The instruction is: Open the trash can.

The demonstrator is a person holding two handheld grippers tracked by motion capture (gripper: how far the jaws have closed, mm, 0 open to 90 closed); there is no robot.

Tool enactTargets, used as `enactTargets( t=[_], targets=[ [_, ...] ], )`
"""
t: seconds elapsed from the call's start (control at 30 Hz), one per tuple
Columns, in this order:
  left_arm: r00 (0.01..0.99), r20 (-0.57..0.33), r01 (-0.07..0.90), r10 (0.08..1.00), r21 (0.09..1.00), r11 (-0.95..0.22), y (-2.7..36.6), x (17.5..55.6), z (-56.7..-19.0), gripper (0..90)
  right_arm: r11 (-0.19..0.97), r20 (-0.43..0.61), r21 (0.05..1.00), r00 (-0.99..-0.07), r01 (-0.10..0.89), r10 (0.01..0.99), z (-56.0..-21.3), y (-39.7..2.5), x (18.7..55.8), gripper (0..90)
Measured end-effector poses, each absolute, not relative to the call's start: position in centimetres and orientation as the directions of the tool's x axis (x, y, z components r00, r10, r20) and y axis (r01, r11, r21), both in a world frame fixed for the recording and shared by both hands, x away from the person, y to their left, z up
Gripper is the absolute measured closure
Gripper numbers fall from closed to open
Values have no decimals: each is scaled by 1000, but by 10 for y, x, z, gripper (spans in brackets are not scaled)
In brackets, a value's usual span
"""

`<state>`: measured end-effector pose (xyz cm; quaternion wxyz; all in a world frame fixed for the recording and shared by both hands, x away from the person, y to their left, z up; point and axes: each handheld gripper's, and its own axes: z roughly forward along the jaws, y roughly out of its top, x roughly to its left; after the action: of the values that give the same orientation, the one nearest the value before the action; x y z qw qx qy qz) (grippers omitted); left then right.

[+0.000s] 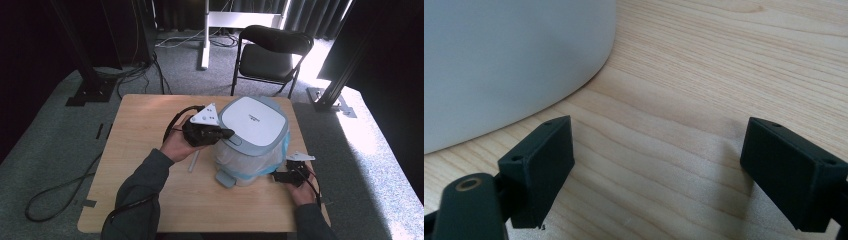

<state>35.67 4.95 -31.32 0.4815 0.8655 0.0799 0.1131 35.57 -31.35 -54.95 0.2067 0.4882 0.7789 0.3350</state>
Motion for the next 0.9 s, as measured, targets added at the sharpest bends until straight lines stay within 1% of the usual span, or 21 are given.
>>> enactTargets(
  t=[0.33,0.47,0.9],
  targets=[
    [967,101,36,234,853,-520,46,361,-316,900,298,5,724,-437,622,900,-549,-313,356,129],
    [963,131,19,237,840,-542,44,358,-314,900,298,5,724,-436,623,900,-549,-313,355,129],
    [961,144,11,235,831,-556,44,357,-313,900,297,4,724,-435,622,900,-550,-313,355,129]
  ],
)
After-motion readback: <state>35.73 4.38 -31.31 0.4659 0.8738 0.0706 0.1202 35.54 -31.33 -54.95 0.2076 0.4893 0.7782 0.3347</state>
